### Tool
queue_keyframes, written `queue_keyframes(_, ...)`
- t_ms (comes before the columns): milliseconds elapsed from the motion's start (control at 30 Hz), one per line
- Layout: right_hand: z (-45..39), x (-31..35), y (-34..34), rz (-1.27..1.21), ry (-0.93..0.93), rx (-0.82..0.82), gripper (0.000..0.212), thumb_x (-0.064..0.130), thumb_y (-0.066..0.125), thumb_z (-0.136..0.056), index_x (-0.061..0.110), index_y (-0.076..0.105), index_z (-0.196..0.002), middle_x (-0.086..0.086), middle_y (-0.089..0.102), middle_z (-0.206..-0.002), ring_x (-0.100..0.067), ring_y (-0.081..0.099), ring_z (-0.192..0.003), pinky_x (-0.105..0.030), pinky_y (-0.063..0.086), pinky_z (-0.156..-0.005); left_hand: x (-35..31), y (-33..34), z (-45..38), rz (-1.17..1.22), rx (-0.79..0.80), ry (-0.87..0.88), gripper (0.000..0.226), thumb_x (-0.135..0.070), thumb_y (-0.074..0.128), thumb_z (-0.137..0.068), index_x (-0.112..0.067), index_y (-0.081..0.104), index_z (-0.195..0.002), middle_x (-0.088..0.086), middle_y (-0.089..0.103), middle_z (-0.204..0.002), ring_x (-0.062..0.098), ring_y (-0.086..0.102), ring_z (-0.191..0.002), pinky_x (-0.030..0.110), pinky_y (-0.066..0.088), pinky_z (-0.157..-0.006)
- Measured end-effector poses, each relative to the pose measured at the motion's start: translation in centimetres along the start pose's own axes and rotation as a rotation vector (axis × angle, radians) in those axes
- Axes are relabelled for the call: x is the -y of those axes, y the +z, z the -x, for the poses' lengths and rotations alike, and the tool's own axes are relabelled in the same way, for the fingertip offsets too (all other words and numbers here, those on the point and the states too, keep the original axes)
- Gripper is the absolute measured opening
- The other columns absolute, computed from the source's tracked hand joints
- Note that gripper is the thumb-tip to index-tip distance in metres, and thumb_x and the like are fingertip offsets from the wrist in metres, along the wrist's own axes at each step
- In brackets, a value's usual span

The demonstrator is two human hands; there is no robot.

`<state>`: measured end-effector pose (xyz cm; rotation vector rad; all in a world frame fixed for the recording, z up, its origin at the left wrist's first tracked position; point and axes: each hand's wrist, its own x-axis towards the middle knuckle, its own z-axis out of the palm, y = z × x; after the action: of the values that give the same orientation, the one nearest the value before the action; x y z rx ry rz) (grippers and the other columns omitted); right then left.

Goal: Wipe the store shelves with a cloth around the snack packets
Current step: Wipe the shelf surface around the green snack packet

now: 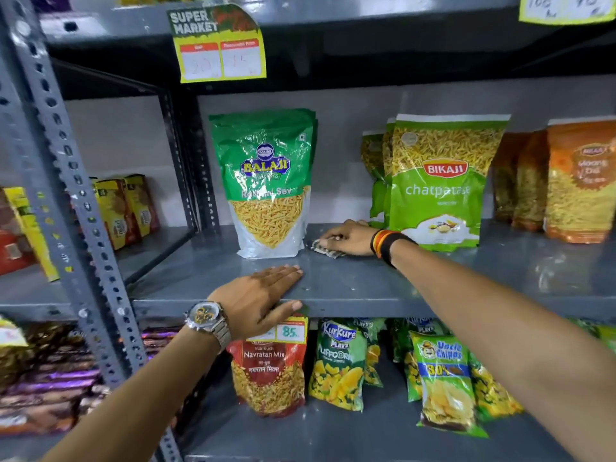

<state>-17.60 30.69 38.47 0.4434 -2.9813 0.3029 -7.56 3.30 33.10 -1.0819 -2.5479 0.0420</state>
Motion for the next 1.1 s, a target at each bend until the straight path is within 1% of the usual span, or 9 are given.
queue_keyframes(167,6.6,1.2,-0.8,-0.075,-0.29,0.073,0.033,0.041,0.055,-0.093,0.03,0.06,-0.124,0.003,0.055,-0.1,-0.013,0.047,-0.101,-0.026,0.033,-0.092,-0.1,0.3,0.5,0.019,-0.002,-0.007,0.076,-0.068,0.015,-0.098,-0.023,0.024,-0.158,0.001,0.032,-0.161,0.017,0.033,-0.146,0.032,0.025,-0.118)
queue_keyframes(300,9.1,-0.1,-2.6,-0.258,-0.245,0.135,0.03,0.027,0.059,-0.093,0.021,0.063,-0.122,0.012,0.061,-0.102,0.001,0.055,-0.088,-0.005,0.04,-0.075,-0.3,0.3,0.6,0.02,0.002,-0.024,0.076,-0.069,0.014,-0.097,-0.024,0.023,-0.158,0.001,0.033,-0.161,0.017,0.034,-0.146,0.034,0.028,-0.117)
queue_keyframes(433,7.0,-1.7,-0.9,-0.177,-0.091,-0.065,0.03,0.029,0.056,-0.095,0.021,0.063,-0.123,-0.008,0.062,-0.128,-0.024,0.054,-0.122,-0.025,0.037,-0.095,-0.8,0.0,0.6,0.018,0.003,-0.04,0.074,-0.068,0.015,-0.097,-0.025,0.023,-0.158,0.0,0.034,-0.161,0.016,0.035,-0.145,0.034,0.03,-0.116)
queue_keyframes(500,7.0,-1.0,-0.1,-0.096,-0.05,-0.07,0.031,0.035,0.052,-0.096,0.029,0.06,-0.126,-0.01,0.061,-0.125,-0.03,0.046,-0.129,-0.035,0.033,-0.105,-1.1,-0.1,0.6,0.023,0.0,-0.053,0.073,-0.066,0.017,-0.098,-0.025,0.022,-0.158,-0.001,0.033,-0.161,0.016,0.035,-0.145,0.034,0.03,-0.116)
queue_keyframes(600,10.5,1.0,-1.1,-0.103,-0.195,0.031,0.031,0.039,0.05,-0.096,0.037,0.058,-0.126,0.005,0.053,-0.099,-0.017,0.046,-0.115,-0.036,0.034,-0.103,-1.3,-0.5,0.6,0.013,-0.003,-0.065,0.073,-0.066,0.018,-0.098,-0.025,0.023,-0.158,-0.001,0.032,-0.162,0.016,0.035,-0.145,0.034,0.031,-0.116)
queue_keyframes(733,14.7,0.5,-3.9,-0.239,-0.291,0.21,0.03,0.029,0.057,-0.095,0.026,0.063,-0.124,0.016,0.056,-0.101,0.004,0.054,-0.091,-0.01,0.041,-0.082,-1.5,-0.5,0.8,0.005,-0.009,-0.069,0.071,-0.063,0.022,-0.099,-0.023,0.026,-0.157,0.0,0.035,-0.16,0.017,0.037,-0.144,0.036,0.034,-0.113)
queue_keyframes(867,11.7,-2.8,-3.1,-0.272,-0.12,-0.041,0.028,0.027,0.059,-0.093,0.024,0.065,-0.121,0.003,0.063,-0.119,-0.011,0.055,-0.108,-0.024,0.039,-0.088,-1.7,-0.5,1.0,0.003,-0.006,-0.079,0.071,-0.063,0.02,-0.098,-0.023,0.026,-0.157,0.0,0.035,-0.16,0.017,0.037,-0.144,0.035,0.035,-0.112)
queue_keyframes(967,11.3,-3.3,-0.8,-0.151,-0.02,-0.121,0.027,0.036,0.056,-0.093,0.033,0.064,-0.119,-0.011,0.06,-0.111,-0.028,0.055,-0.109,-0.034,0.042,-0.094,-1.8,-0.6,1.0,0.006,-0.013,-0.078,0.069,-0.061,0.024,-0.1,-0.023,0.027,-0.157,0.0,0.035,-0.16,0.017,0.037,-0.144,0.034,0.034,-0.113)
queue_keyframes(1100,15.7,-1.8,-2.7,-0.212,-0.202,0.101,0.028,0.039,0.055,-0.094,0.034,0.062,-0.121,0.0,0.057,-0.106,-0.018,0.056,-0.101,-0.028,0.043,-0.091,-1.9,-0.8,0.9,0.012,-0.014,-0.063,0.073,-0.063,0.02,-0.098,-0.022,0.029,-0.156,0.001,0.037,-0.159,0.018,0.038,-0.144,0.036,0.035,-0.112)
